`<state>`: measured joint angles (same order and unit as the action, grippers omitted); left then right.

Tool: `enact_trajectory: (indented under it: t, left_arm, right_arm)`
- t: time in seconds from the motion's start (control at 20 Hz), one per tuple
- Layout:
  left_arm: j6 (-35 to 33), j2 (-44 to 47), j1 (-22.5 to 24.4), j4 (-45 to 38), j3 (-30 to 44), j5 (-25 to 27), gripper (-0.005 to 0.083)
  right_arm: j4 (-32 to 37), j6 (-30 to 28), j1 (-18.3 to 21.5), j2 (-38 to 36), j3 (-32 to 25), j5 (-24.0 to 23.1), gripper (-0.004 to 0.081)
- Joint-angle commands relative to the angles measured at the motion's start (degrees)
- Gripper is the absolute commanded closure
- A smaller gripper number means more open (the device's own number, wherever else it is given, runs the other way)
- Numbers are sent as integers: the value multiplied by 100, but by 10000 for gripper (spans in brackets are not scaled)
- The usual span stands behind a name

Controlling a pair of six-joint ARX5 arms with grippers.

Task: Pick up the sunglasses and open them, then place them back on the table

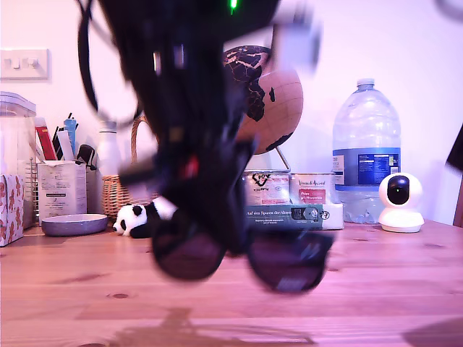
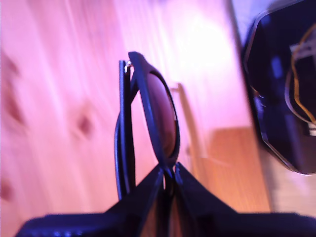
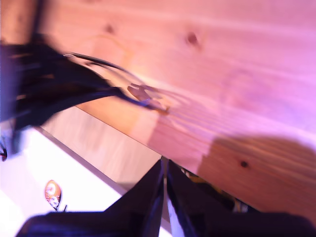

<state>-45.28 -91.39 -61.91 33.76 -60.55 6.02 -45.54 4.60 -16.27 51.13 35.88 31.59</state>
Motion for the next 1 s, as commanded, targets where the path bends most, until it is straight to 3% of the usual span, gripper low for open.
enact_trajectory:
  t: [0.0,0.3,0.4,0.65,0.75,0.95]
  left_arm:
    - [-120,212,-81,-26,-55,79,797]
    - [-470,616,-219,52,-52,584,796]
    - [-494,793,-249,22,-37,612,795]
    - [-577,1589,-310,-372,431,621,795]
    - [-717,1978,-310,-627,754,573,795]
    - [-1036,2612,-308,-1032,1443,369,795]
  right_arm:
    - [63,-308,-33,278,133,74,780]
    - [470,-1615,-50,822,476,251,780]
    - [752,-2291,-87,824,476,380,780]
    - [870,-3198,-260,817,476,675,768]
    - [931,-3442,-400,817,476,1001,703]
    - [1080,-3797,-761,815,476,977,566]
